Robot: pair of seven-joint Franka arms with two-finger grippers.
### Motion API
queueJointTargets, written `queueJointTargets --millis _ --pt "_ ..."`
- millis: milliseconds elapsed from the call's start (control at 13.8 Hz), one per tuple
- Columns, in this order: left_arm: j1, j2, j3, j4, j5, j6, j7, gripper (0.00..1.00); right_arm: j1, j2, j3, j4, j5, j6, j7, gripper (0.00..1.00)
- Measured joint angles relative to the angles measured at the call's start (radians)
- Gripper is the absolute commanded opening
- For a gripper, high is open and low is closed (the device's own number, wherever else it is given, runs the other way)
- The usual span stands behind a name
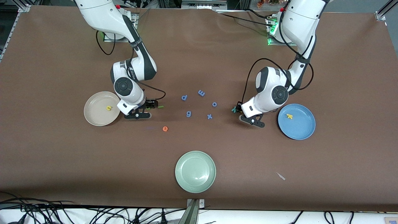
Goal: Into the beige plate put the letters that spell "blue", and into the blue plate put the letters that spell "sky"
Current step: 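Grasp the green p with the right gripper while the left gripper reaches yellow s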
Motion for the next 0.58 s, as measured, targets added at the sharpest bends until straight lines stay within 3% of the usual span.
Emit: queueJointTargets --millis 362,435,579 --pt "0.0 0.0 0.0 -0.001 0.0 0.0 0.0 0.53 0.0 0.0 0.0 -0.003 0.0 0.0 0.0 0.53" --pt "0.0 0.0 0.0 -0.001 0.0 0.0 0.001 0.5 0.0 0.0 0.0 -0.003 0.0 0.0 0.0 0.44" --pt "-0.001 0.0 -0.001 -0.002 0.0 0.0 0.002 0.26 0.0 -0.004 0.003 -0.003 0.004 0.0 0.0 0.31"
